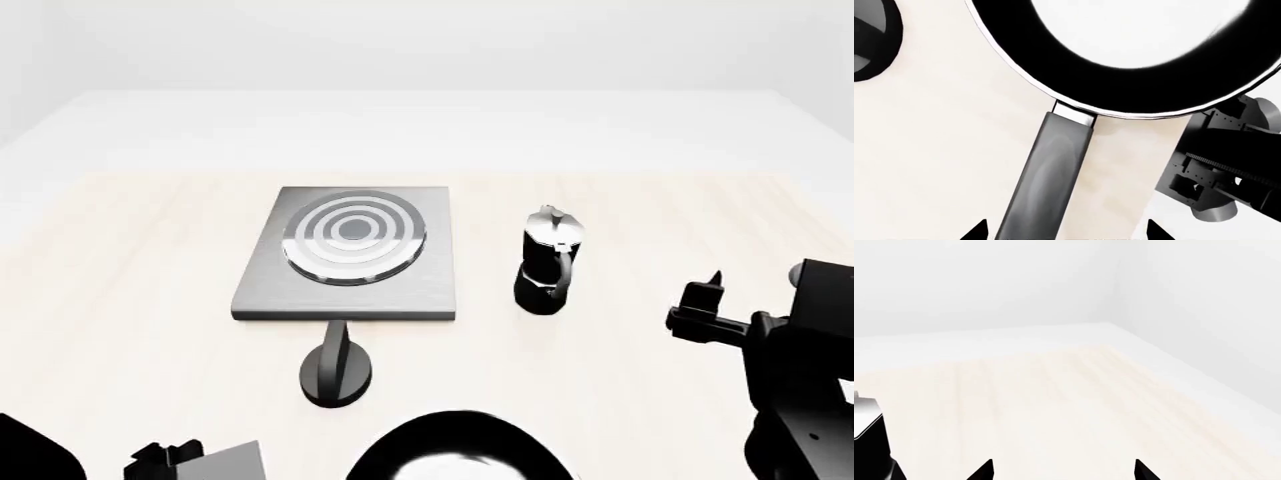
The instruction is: Turn on the stove and put the frying pan on it.
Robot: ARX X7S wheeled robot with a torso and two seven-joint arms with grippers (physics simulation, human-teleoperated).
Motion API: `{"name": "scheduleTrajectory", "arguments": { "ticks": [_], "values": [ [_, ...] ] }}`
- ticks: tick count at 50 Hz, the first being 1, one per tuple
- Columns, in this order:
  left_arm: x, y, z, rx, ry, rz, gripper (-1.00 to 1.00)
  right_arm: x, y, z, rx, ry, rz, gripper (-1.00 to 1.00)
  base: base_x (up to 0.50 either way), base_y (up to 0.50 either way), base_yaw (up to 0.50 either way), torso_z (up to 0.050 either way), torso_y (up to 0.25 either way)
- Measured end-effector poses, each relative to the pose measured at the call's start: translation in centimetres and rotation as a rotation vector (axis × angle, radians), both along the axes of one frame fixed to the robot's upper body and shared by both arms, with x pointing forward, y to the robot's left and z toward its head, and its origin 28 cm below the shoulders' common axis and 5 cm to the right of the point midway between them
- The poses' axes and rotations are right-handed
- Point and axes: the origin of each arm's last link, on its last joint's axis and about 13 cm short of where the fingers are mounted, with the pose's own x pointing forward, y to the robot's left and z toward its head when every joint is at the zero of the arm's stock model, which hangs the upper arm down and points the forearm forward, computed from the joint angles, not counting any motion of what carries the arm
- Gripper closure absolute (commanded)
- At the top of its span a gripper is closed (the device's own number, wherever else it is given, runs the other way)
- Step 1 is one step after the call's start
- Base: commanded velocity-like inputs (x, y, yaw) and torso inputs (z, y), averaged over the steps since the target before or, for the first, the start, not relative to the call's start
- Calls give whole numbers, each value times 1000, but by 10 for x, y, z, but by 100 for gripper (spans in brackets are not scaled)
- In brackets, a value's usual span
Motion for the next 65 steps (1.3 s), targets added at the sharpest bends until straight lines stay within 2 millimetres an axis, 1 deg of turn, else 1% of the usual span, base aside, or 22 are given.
{"name": "scheduleTrajectory", "arguments": {
  "ticks": [20, 41, 55, 62, 63, 65],
  "values": [
    [7, 2, -3, 18, -11, 26, -100, 0, 0, -2, 1, 3, 4, -100, 0, 0, 0, 0, 0],
    [24, 6, -25, 7, 29, 24, -100, 0, 1, -3, -3, 4, 4, -100, 0, 0, 0, 0, 0],
    [36, 7, -48, -12, 100, -10, -100, -1, 1, -2, -7, -5, 2, -100, 0, 0, 0, 0, 0],
    [39, 7, -56, -11, 133, -19, -100, -1, 2, -2, -8, -10, 2, -100, 0, 0, 0, 0, 0],
    [39, 7, -57, -9, 136, -18, 100, -1, 2, -2, -8, -11, 2, -100, 0, 0, 0, 0, 0],
    [39, 7, -58, -4, 138, -18, 100, -2, 2, -2, -8, -12, 2, -100, 0, 0, 0, 0, 0]
  ]
}}
